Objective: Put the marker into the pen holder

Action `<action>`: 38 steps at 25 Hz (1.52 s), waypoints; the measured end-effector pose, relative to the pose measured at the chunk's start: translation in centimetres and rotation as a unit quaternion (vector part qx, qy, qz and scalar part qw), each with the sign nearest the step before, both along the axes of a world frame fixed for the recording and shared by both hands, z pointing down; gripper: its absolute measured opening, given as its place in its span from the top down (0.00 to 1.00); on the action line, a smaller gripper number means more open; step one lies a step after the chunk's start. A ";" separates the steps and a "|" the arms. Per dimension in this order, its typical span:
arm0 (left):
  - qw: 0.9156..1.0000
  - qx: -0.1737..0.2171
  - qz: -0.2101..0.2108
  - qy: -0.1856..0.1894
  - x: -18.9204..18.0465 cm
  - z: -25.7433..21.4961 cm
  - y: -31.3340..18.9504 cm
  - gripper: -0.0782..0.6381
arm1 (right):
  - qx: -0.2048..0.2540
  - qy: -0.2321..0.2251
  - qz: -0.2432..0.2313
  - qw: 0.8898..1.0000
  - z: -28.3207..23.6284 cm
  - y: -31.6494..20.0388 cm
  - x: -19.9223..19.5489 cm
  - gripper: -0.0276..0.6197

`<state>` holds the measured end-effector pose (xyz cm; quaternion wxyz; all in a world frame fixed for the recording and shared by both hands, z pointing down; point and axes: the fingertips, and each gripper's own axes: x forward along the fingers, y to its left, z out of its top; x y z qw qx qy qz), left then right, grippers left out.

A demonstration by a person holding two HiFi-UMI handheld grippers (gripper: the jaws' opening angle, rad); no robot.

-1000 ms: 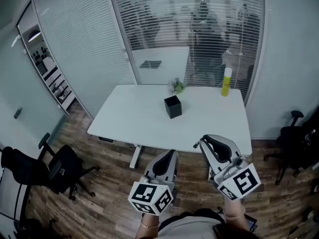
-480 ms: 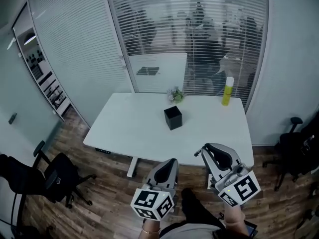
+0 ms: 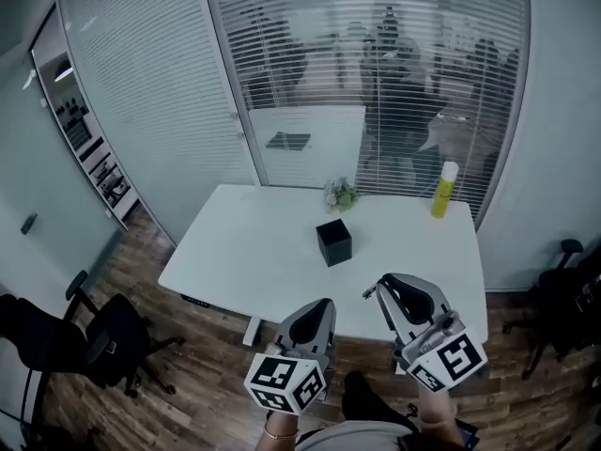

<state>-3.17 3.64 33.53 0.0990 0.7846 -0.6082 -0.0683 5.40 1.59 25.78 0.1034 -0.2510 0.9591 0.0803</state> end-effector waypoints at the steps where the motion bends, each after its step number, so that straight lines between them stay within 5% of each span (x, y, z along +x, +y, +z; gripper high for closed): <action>1: 1.000 0.000 0.000 -0.001 -0.1 -0.1 -0.8 0.86 | 0.000 -0.001 -0.001 1.000 -0.1 -0.8 -0.2 0.87; 20: 1.000 -0.018 -0.020 -0.003 -3.4 1.7 -13.4 0.86 | -0.017 0.009 -0.021 1.000 1.7 -14.1 -3.8 0.87; 38: 0.999 -0.038 -0.030 -0.021 -6.4 2.8 -17.8 0.86 | -0.021 0.034 -0.035 0.999 3.7 -19.1 -7.7 0.87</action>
